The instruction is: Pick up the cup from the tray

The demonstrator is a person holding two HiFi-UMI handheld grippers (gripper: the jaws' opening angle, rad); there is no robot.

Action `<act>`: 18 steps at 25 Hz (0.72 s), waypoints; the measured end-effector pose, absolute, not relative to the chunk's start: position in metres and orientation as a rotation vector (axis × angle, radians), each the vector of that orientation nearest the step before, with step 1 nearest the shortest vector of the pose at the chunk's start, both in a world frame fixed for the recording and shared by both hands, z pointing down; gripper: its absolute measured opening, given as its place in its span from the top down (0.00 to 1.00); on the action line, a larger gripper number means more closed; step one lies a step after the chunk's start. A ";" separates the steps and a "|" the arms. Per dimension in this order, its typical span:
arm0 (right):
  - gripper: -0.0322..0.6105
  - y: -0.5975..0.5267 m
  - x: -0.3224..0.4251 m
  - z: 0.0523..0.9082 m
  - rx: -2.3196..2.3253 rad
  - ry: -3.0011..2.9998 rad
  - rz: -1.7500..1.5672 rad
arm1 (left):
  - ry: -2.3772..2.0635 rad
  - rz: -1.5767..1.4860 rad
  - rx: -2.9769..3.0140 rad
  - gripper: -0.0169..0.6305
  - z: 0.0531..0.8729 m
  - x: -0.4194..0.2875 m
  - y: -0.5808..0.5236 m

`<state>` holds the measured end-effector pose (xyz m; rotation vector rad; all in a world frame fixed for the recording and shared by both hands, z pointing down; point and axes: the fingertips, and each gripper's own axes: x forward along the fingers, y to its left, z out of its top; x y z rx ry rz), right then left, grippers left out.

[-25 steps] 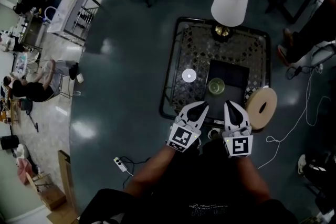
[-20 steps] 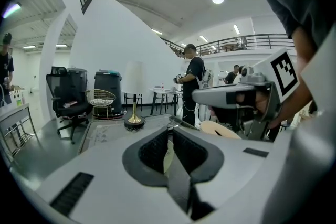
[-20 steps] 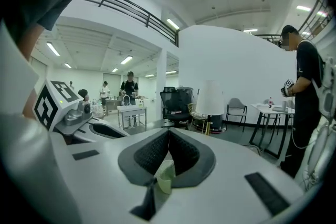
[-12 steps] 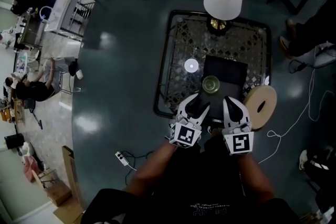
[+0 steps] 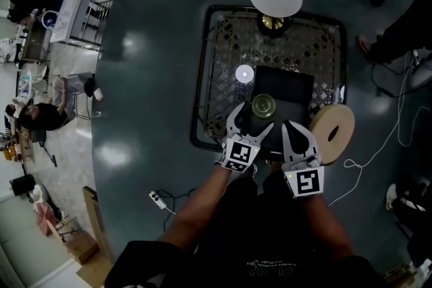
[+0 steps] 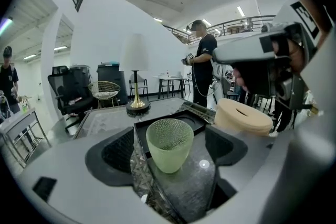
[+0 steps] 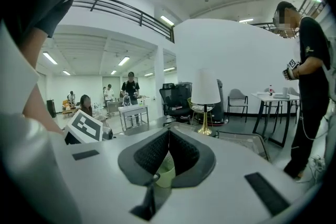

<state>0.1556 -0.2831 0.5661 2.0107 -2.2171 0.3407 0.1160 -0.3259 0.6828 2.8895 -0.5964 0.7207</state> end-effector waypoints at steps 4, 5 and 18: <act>0.94 -0.282 0.171 0.572 2.038 -2.193 0.355 | -0.574 0.773 2.893 0.34 0.701 0.125 -0.331; 0.94 -0.282 0.174 0.574 2.041 -2.189 0.361 | -0.571 0.785 2.894 0.34 0.704 0.126 -0.332; 0.94 -0.283 0.178 0.586 2.021 -2.207 0.386 | -0.569 0.843 2.898 0.34 0.724 0.144 -0.341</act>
